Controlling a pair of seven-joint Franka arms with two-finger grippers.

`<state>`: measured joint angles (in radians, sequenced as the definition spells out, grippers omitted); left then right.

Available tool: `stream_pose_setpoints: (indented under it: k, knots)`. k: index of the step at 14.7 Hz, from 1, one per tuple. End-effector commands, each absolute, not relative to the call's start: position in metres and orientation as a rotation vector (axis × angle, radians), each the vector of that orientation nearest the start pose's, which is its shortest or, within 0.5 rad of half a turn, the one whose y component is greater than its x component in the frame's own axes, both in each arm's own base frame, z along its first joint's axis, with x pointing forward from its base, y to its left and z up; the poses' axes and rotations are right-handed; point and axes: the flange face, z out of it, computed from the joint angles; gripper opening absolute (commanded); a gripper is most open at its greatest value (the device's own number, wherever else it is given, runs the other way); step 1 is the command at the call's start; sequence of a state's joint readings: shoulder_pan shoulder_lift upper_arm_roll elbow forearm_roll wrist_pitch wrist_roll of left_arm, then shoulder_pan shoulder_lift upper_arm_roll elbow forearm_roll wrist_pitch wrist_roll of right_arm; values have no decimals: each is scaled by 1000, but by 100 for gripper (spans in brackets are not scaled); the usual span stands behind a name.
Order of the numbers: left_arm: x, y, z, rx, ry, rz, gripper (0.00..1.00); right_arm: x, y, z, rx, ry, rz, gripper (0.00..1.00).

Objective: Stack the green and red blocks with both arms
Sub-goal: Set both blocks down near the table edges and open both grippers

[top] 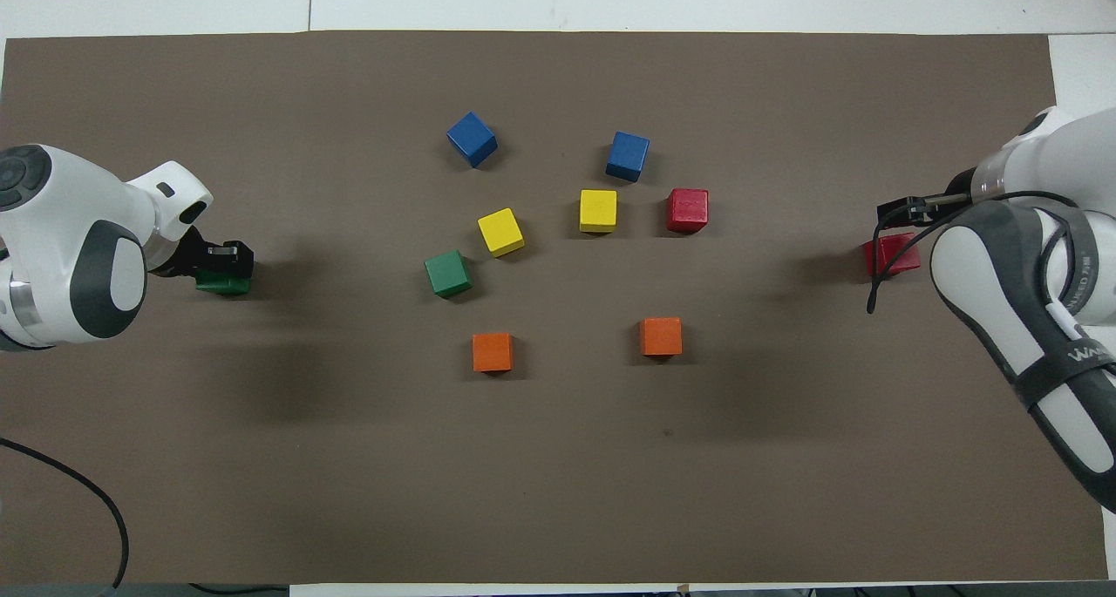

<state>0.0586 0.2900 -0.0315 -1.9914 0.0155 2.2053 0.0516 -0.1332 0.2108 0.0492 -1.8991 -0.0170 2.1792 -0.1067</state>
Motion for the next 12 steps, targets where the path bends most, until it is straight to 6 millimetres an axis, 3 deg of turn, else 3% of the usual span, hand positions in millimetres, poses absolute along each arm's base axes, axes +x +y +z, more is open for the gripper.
stream_pose_setpoints:
  k: [1, 4, 7, 9, 12]
  knots:
    - [595, 18, 334, -3131, 43, 80, 100, 633, -19, 434, -3137, -42, -159, 99]
    - [600, 14, 343, -3131, 45, 60, 100, 647, 29, 442, -3130, 33, -183, 98]
    - [620, -6, 378, -3139, -63, 48, 100, 677, 65, 445, -3134, 48, -141, 98]
    - [629, -45, 391, -3136, -147, 41, 100, 689, 87, 437, -3145, 0, -119, 97]
    - [624, -110, 391, -3122, -322, 21, 100, 688, 127, 416, -3146, 48, -90, 97]
